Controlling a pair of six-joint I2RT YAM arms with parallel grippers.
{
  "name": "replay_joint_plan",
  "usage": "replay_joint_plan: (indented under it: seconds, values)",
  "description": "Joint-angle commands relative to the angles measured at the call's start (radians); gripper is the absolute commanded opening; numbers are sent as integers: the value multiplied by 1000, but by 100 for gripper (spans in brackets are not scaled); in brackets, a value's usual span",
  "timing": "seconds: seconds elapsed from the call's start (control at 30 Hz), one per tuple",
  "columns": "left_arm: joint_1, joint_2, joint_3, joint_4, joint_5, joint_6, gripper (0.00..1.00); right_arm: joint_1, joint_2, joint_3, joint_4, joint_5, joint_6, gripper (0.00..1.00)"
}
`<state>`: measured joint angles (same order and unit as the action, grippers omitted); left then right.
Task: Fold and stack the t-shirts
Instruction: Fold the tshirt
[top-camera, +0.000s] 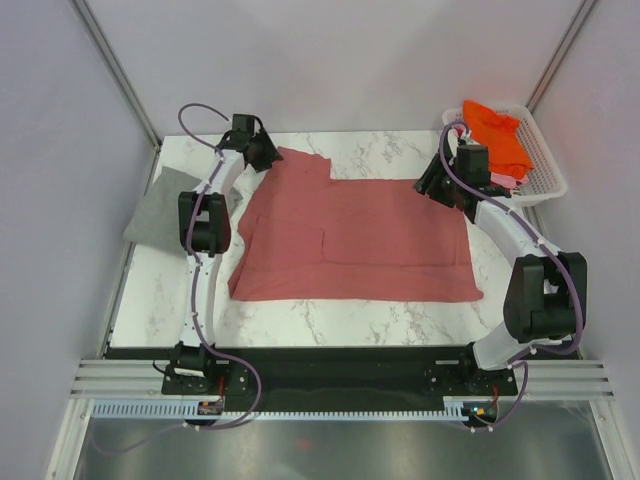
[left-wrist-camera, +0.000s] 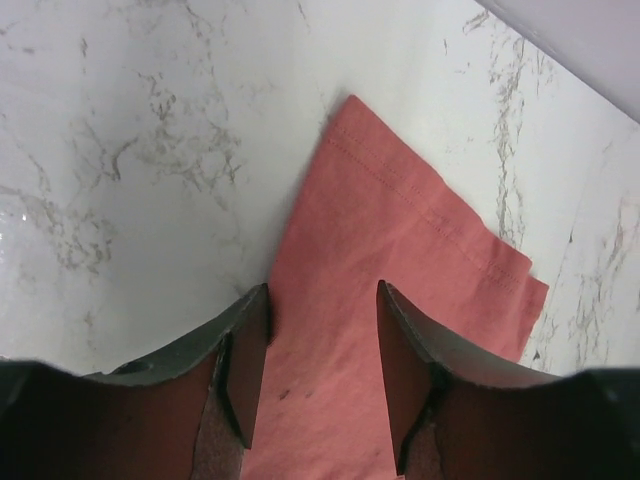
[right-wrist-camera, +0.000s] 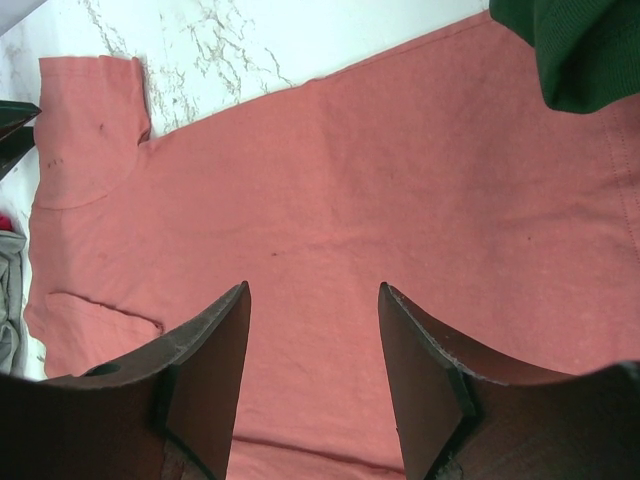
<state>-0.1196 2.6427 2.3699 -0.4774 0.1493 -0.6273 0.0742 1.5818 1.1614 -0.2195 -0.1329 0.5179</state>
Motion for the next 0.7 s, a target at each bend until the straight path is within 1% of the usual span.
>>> replay_joint_plan:
  seconds: [0.0, 0.07, 0.1, 0.17, 0.2, 0.37, 0.47, 0.5, 0.67]
  values:
    - [1, 22, -6, -30, 72, -5, 53, 2, 4, 40, 6, 6, -21, 62]
    - [3, 5, -20, -29, 67, -2, 46, 1, 10, 41, 6, 3, -21, 62]
    - [8, 3, -27, -27, 65, 0, 34, 1, 17, 46, 5, 3, -21, 62]
    - [15, 3, -31, -27, 64, -5, 17, 1, 24, 49, 5, -2, -18, 62]
    - [29, 3, -35, -24, 64, -18, 3, 2, 32, 52, 3, -1, -18, 62]
    - [67, -22, -73, 6, 73, -32, 2, 3, 95, 84, -6, 35, -32, 61]
    - [81, -73, -133, 28, 40, -19, 2, 6, 165, 139, -32, 47, -42, 61]
    - [89, -88, -174, 40, 36, -15, 2, 7, 179, 168, -43, 58, -45, 61]
    - [109, -142, -261, 95, 39, -9, 2, 19, 285, 245, -57, 107, -59, 60]
